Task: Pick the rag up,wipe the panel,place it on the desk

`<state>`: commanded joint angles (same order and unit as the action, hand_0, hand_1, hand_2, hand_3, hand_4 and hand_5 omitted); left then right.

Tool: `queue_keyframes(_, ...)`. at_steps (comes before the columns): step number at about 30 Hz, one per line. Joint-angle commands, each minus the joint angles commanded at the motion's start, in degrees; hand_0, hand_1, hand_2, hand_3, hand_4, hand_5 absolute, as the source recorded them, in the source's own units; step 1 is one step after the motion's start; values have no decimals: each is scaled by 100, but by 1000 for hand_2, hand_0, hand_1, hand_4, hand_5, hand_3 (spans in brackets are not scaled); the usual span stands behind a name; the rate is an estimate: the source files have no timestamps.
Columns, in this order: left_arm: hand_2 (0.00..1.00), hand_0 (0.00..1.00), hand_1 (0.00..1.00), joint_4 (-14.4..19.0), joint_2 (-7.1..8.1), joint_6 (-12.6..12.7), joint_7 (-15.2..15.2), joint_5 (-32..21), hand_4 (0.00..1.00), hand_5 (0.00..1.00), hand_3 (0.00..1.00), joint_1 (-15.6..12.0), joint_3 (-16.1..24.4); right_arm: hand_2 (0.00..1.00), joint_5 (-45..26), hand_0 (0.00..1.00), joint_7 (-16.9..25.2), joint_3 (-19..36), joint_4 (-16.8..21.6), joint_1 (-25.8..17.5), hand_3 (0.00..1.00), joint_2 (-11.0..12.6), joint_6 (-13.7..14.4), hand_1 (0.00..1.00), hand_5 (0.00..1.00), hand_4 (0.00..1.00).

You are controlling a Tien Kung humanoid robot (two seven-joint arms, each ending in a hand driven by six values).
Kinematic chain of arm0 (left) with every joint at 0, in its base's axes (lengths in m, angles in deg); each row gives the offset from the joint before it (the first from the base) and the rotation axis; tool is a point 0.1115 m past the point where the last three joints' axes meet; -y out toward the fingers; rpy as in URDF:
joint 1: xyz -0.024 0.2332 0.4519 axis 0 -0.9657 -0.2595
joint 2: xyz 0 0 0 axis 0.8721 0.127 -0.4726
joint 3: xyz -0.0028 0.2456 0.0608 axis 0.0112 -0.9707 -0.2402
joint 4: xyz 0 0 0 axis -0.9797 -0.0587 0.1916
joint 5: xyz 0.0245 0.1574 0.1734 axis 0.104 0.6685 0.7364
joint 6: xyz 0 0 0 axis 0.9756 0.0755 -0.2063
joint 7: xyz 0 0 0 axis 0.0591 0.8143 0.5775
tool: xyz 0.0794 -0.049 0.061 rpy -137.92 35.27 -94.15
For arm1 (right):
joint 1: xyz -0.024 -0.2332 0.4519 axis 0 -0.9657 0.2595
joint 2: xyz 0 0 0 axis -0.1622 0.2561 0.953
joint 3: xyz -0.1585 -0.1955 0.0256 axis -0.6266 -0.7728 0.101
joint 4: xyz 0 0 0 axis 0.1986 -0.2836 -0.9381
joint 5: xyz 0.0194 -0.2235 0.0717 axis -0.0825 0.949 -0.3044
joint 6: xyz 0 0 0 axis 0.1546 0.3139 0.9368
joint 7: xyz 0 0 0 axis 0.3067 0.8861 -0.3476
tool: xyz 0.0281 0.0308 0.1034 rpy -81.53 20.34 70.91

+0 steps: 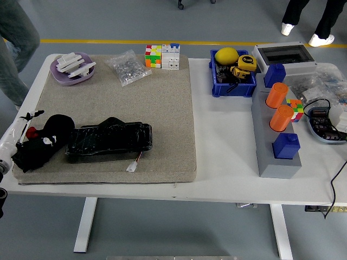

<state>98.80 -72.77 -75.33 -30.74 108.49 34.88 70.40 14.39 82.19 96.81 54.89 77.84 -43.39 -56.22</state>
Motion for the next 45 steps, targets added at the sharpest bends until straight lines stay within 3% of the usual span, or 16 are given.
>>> queue_keyframes(4, 966, 998, 996, -113, -3, 111, -31, 99, 932, 389, 904, 26, -76, 573, 32, 715, 31, 64, 0, 0, 569, 1, 14, 625, 413, 959)
queue_keyframes(5, 898, 842, 885, -149, -1, 163, -42, 107, 847, 299, 823, 35, -105, 573, 50, 714, 37, 84, 0, 0, 566, 3, 15, 625, 412, 958)
queue_keyframes(10, 898, 842, 885, -328, 11, 414, -78, 139, 847, 299, 823, 100, -254, 573, 200, 714, 90, 268, 0, 7, 566, 5, 23, 625, 412, 958)
queue_keyframes(11, 813, 484, 635, -356, 11, 444, -79, 150, 713, 193, 635, 110, -287, 572, 234, 713, 101, 309, 0, 10, 565, 6, 28, 621, 411, 958)
queue_keyframes(16, 813, 484, 635, -399, -20, 632, 5, 208, 713, 193, 635, 130, -379, 572, 301, 713, 139, 404, 0, 13, 565, 4, 51, 621, 411, 958)
queue_keyframes(17, 630, 345, 412, -398, -24, 670, 36, 196, 437, 83, 545, 131, -402, 571, 279, 713, 144, 390, 0, 12, 562, 5, 58, 619, 413, 956)
queue_keyframes(22, 630, 345, 412, -434, -47, 861, 216, 41, 437, 83, 545, 136, -477, 571, 199, 713, 153, 325, 0, 10, 562, 6, 82, 619, 413, 956)
queue_keyframes(23, 562, 267, 282, -443, -56, 875, 224, 24, 197, 2, 487, 135, -483, 568, 196, 711, 158, 327, 0, 10, 561, 5, 85, 619, 412, 954)
queue_keyframes(34, 550, 246, 226, -400, -141, 996, 246, 134, 166, 2, 480, 59, -359, 568, 183, 712, 193, 348, 0, 12, 562, -1, 110, 617, 410, 952)
queue_keyframes(35, 545, 241, 197, -349, -162, 1017, 235, 161, 128, 2, 478, 33, -306, 569, 178, 712, 194, 342, 0, 11, 561, -1, 110, 615, 408, 950)
queue_keyframes(40, 545, 241, 197, 255, -296, 1084, -16, 432, 128, 2, 478, -194, 7, 569, 153, 712, 193, 321, 0, -4, 561, -17, 100, 615, 408, 950)
queue_keyframes(45, 544, 236, 186, 829, -324, 1119, -235, 501, 124, 2, 479, -347, -45, 568, 177, 712, 191, 363, 0, -11, 561, -28, 90, 616, 404, 949)
